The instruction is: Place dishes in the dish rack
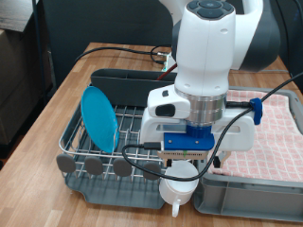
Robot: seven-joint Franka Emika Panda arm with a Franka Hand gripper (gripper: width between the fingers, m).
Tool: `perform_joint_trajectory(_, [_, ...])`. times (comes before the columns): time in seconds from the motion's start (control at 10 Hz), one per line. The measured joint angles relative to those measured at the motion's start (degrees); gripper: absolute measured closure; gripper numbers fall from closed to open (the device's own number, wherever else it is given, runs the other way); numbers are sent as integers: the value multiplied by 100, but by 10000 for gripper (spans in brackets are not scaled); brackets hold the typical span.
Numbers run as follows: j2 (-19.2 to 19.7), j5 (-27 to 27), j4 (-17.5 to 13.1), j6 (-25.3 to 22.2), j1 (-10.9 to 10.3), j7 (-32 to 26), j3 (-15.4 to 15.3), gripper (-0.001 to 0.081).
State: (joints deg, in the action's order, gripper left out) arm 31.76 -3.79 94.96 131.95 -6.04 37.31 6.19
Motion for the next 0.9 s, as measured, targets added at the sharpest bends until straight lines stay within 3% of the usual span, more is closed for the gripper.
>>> perform_joint_trajectory(0.5, [-574,99,-59,-681,-34,41,84,3])
perform_joint_trajectory(0.9, [-985,521,-164,-1144,-126,310,140,3])
